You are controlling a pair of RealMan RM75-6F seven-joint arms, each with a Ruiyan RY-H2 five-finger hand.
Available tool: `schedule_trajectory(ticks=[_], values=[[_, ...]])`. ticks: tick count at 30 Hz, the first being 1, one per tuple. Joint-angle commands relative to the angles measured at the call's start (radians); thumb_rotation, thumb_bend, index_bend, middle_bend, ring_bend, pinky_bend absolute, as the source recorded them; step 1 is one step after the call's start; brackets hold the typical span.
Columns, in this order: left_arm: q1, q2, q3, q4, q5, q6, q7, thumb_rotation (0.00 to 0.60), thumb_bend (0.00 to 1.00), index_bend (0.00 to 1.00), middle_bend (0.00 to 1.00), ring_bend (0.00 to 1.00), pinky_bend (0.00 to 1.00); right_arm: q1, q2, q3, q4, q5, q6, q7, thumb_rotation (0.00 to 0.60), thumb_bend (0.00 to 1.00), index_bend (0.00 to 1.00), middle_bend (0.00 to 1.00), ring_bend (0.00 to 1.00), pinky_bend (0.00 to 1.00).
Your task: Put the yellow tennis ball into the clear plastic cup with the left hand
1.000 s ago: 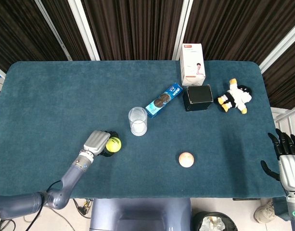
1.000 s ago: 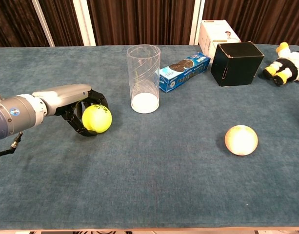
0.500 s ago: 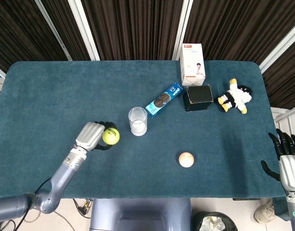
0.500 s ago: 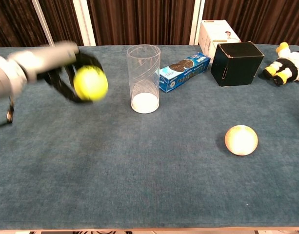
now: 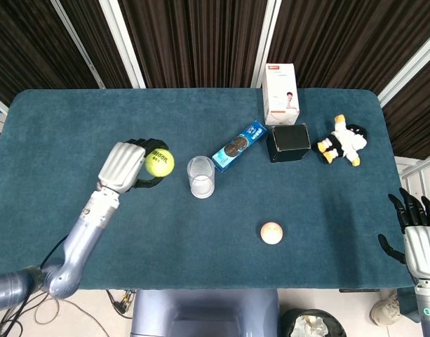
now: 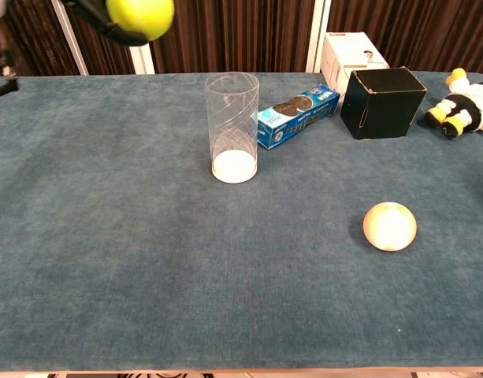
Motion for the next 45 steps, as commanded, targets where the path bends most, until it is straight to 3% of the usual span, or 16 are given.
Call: schedule_trajectory(ticks=[1, 8, 22, 25, 33, 39, 42, 45], values=[[-0.067, -0.047, -0.025, 0.036, -0.076, -0.033, 0.070, 0.600, 0.27, 0.46, 0.50, 0.41, 0.42, 0.003, -0.004, 0.001, 0.005, 0.004, -0.006, -0.005, 0.600, 0.35, 0.13, 0.04, 0.11, 0.01], [-0.169, -0.143, -0.051, 0.100, -0.179, -0.028, 0.181, 0.600, 0.27, 0.46, 0.50, 0.41, 0.41, 0.003, -0.009, 0.006, 0.014, 0.015, -0.009, -0.009, 0.600, 0.35, 0.13, 0.04, 0.11, 0.01], [-0.260, -0.280, -0.013, 0.224, -0.280, 0.016, 0.314, 0.600, 0.24, 0.43, 0.48, 0.39, 0.41, -0.002, -0.003, 0.013, 0.019, 0.022, 0.001, 0.009, 0.600, 0.35, 0.13, 0.04, 0.11, 0.01], [-0.269, -0.293, -0.009, 0.227, -0.290, 0.019, 0.324, 0.600, 0.21, 0.40, 0.43, 0.36, 0.39, -0.003, -0.002, 0.014, 0.020, 0.023, 0.002, 0.012, 0.600, 0.35, 0.13, 0.04, 0.11, 0.01], [-0.288, -0.266, -0.001, 0.169, -0.340, 0.021, 0.393, 0.600, 0.14, 0.24, 0.14, 0.09, 0.17, -0.004, -0.002, 0.015, 0.020, 0.021, 0.005, 0.019, 0.600, 0.35, 0.13, 0.04, 0.11, 0.01], [-0.305, -0.228, -0.005, 0.097, -0.379, 0.048, 0.451, 0.600, 0.12, 0.21, 0.09, 0.03, 0.12, -0.003, -0.002, 0.017, 0.021, 0.024, 0.002, 0.024, 0.600, 0.35, 0.13, 0.03, 0.11, 0.01], [-0.293, -0.227, -0.035, 0.046, -0.326, 0.120, 0.404, 0.600, 0.12, 0.21, 0.11, 0.04, 0.13, -0.005, 0.000, 0.020, 0.020, 0.025, 0.008, 0.030, 0.600, 0.35, 0.13, 0.04, 0.11, 0.01], [-0.267, -0.201, -0.031, -0.004, -0.254, 0.170, 0.372, 0.600, 0.12, 0.21, 0.14, 0.06, 0.14, -0.006, 0.001, 0.020, 0.021, 0.025, 0.008, 0.033, 0.600, 0.35, 0.13, 0.04, 0.11, 0.01]])
